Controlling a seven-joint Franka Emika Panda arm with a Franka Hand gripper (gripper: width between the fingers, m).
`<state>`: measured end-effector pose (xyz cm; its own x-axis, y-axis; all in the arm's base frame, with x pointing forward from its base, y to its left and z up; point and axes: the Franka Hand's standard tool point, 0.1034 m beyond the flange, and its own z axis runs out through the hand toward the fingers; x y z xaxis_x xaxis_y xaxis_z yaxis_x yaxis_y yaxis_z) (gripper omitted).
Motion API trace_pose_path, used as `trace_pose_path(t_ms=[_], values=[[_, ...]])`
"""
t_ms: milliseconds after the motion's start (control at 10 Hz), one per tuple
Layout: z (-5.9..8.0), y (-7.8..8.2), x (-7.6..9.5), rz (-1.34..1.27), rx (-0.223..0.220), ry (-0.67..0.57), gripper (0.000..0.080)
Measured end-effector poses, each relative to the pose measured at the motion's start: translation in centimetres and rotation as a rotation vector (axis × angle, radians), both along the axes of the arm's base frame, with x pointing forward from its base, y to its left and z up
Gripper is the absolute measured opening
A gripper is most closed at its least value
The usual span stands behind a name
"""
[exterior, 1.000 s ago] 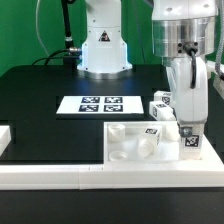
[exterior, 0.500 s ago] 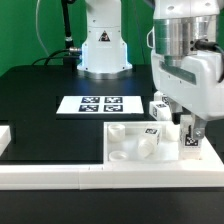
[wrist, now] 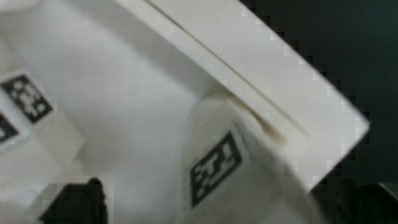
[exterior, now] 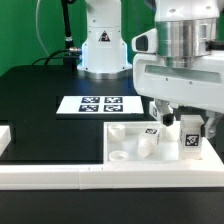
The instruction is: Assemble one leg
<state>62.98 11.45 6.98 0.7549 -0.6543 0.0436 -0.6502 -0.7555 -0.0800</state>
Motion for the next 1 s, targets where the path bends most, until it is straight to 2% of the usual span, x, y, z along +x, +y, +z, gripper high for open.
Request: trace_pose_path(t_ms=[100, 200, 300, 400, 500, 600, 700, 1000], values=[[-0.28, 0.61, -0.30, 0.227, -0.018, 0.019, 0.0649], [-0.46, 0.52, -0.35, 0.344, -0.028, 0.038, 0.0649], [-0.40, 0.47, -0.20, 0.330, -0.027, 0.033, 0.0649], [-0.42, 0.47, -0.22, 0.307, -0.026, 0.034, 0.0487], [-0.42, 0.46, -0.21, 0.298, -0.025, 0.034, 0.0487], [-0.50, 0.31, -0.33, 0.228, -0.022, 0.041, 0.0335], [-0.51, 0.33, -0.39, 0.157, -0.017, 0.045, 0.0294], [-0.53, 0.15, -0.46, -0.012, -0.009, 0.051, 0.0294]])
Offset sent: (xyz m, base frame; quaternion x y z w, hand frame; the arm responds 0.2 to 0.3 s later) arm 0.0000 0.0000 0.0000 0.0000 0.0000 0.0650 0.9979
